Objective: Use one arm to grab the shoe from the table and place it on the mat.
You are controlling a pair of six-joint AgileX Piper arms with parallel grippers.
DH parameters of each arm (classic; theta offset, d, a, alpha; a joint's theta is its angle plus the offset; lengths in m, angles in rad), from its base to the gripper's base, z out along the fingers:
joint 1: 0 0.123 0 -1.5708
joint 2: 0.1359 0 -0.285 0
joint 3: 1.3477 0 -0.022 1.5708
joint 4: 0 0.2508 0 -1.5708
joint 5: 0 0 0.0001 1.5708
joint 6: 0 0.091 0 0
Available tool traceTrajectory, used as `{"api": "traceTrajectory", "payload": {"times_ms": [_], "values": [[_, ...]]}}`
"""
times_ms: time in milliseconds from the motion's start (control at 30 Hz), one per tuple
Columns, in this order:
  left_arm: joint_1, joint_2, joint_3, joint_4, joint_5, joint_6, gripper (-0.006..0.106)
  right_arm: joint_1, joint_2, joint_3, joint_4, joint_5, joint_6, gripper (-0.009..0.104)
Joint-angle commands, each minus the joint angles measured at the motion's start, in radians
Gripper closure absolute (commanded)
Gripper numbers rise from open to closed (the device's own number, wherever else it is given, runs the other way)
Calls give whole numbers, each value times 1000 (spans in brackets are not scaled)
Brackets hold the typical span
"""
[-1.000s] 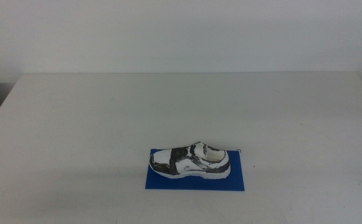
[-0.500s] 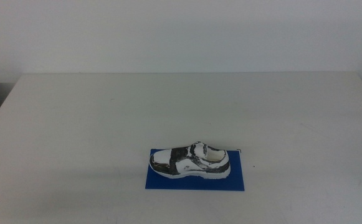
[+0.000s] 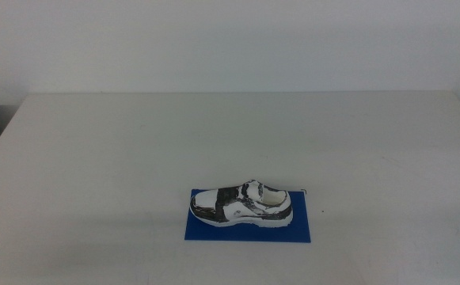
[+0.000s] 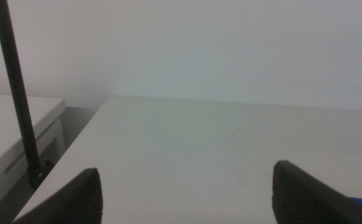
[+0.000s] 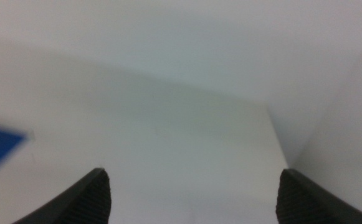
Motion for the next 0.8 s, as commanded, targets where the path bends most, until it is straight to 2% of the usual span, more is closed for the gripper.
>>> {"api": "traceTrajectory", "payload": {"times_ms": [0,233,433,767], "values": [[-5,-6,5,-4,-81,-3,7,-2,-25,23,-57,-84,-2,10],[-5,-5,5,-4,-81,-3,7,-2,-25,123,-37,-85,-2,10],[-5,-5,5,-4,-81,-3,7,-2,-25,181,11,-117,-2,10],[-5,-5,5,-4,-81,-3,7,-2,-25,179,10,-139,-1,10]]}}
